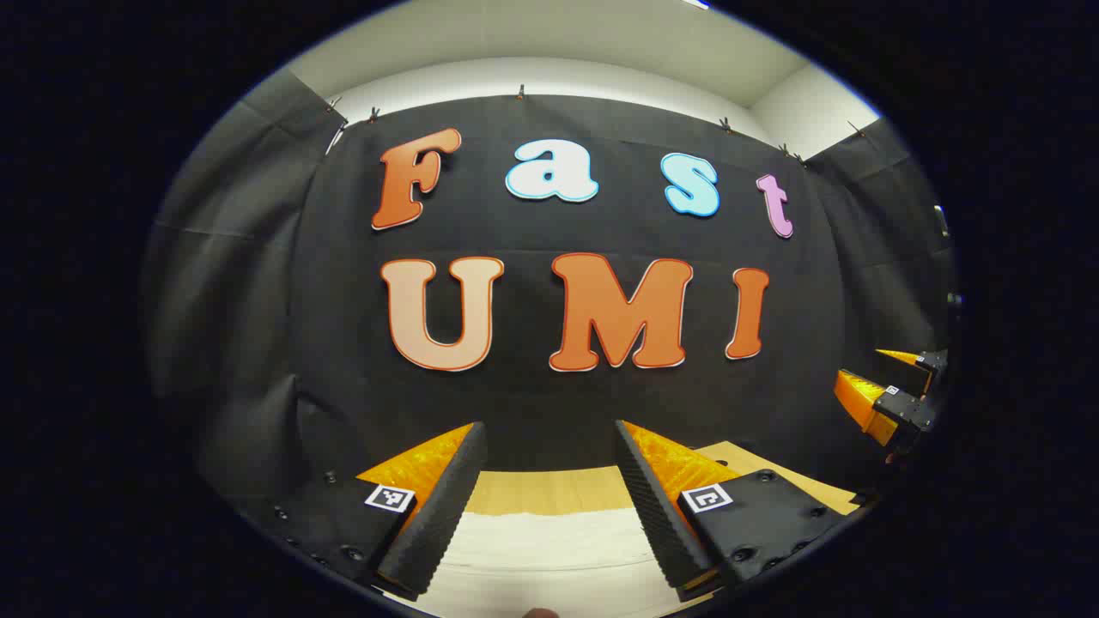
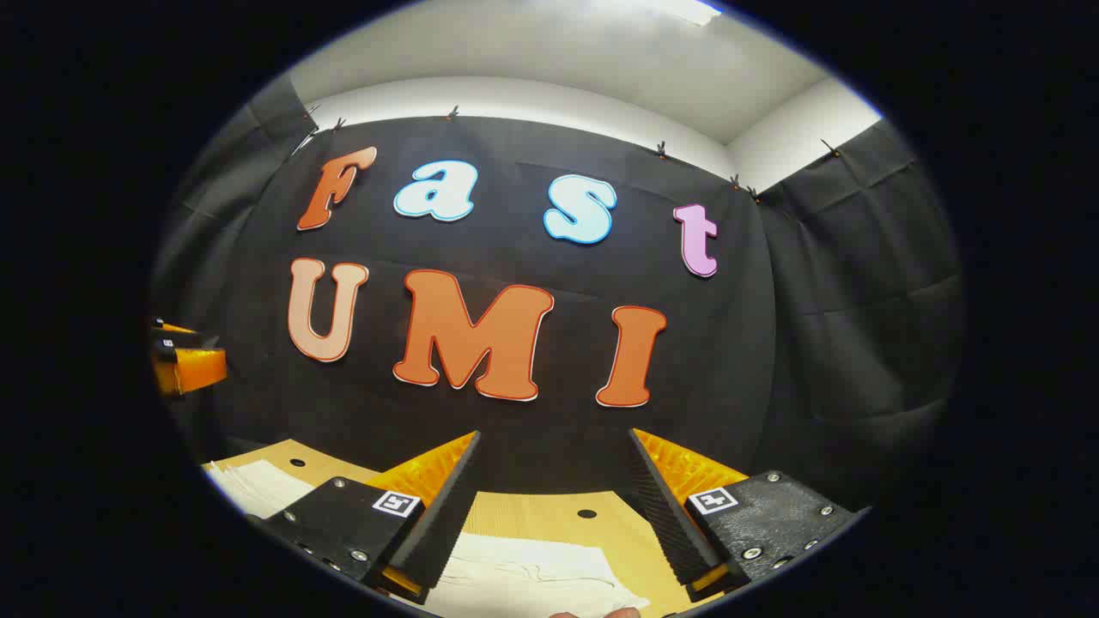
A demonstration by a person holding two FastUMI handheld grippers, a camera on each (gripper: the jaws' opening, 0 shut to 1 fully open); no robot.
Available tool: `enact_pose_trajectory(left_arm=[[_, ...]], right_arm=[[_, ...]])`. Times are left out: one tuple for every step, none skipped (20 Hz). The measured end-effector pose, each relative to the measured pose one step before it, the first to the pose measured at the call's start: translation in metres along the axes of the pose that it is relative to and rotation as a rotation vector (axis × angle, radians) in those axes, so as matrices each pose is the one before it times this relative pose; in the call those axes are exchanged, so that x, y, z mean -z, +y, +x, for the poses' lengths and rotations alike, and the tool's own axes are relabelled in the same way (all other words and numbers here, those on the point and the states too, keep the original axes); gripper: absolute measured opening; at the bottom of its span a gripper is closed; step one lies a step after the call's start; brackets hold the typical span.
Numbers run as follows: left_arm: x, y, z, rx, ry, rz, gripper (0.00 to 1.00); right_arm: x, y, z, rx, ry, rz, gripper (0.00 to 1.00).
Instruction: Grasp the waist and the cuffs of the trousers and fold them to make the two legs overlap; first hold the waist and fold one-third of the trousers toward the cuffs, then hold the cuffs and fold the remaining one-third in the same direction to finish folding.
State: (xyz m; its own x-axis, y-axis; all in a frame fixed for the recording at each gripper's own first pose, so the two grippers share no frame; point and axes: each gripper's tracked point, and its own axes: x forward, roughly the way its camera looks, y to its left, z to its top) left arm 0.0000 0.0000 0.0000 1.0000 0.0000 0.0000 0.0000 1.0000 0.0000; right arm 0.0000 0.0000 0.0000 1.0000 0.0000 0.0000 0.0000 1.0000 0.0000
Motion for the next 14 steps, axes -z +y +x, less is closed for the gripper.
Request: enact_pose_trajectory(left_arm=[[0.00232,0.00138,-0.00065,-0.0188,-0.00625,0.00512,0.97],[0.00171,0.00334,0.00053,-0.02924,0.00215,-0.00088,0.97],[0.0025,0.00019,-0.00236,-0.01472,0.00537,-0.00834,0.98],[0.00234,-0.00427,-0.00124,0.00597,0.00447,-0.01734,0.99],[0.00007,-0.00614,0.00037,0.0133,-0.00115,-0.01871,0.96],[-0.0006,-0.00146,0.00164,0.00058,0.00152,-0.00643,0.97],[0.00197,0.00281,0.00214,-0.00989,0.00314,0.00844,0.97],[-0.00032,0.00289,0.00142,-0.01188,0.0023,0.01242,0.98],[-0.00242,0.00074,0.00195,-0.01009,-0.00394,0.01297,0.96],[-0.00113,0.00003,-0.00022,-0.00861,-0.00344,0.01381,0.97],[0.00416,0.0013,0.00063,-0.0067,0.00101,0.01003,0.97],[-0.00043,0.00007,0.00052,-0.00339,0.00278,0.00526,0.97],[0.0012,0.00051,0.00037,-0.00477,0.00232,0.0001,0.97],[-0.00021,0.00016,0.0014,0.0005,-0.00008,-0.00428,0.96]], right_arm=[[0.00019,0.00133,0.00182,-0.00916,0.00279,-0.00006,1.0],[0.00217,0.00444,0.00155,-0.01679,0.00593,0.00687,0.98],[0.0012,0.00269,0.00256,-0.01068,-0.00298,0.00688,1.0],[0.00236,-0.00085,0.00213,-0.00988,0.00152,0.00297,0.98],[0.00394,0.00104,0.00267,-0.00941,0.00892,-0.00285,0.98],[0.00273,0.00056,0.00315,-0.0068,0.00062,-0.00097,0.98],[-0.00041,0.00058,0.00232,-0.00826,-0.00946,0.00209,0.98],[-0.00108,0.00227,0.00189,-0.01031,-0.00761,0.00579,0.99],[-0.00033,0.00222,0.00166,-0.00973,-0.0053,0.00756,0.95],[0.00033,0.00206,0.00207,-0.01047,-0.00485,0.00315,0.97],[0.00041,0.00142,0.00202,-0.00498,-0.00089,-0.00039,0.98],[0.00054,0.00175,0.00145,-0.00803,0.00069,-0.00385,0.95],[0.00136,0.0023,0.00049,-0.00747,0.00187,-0.00755,0.98],[0.00306,0.00111,0.00217,-0.00546,0.00249,-0.00707,0.98]])
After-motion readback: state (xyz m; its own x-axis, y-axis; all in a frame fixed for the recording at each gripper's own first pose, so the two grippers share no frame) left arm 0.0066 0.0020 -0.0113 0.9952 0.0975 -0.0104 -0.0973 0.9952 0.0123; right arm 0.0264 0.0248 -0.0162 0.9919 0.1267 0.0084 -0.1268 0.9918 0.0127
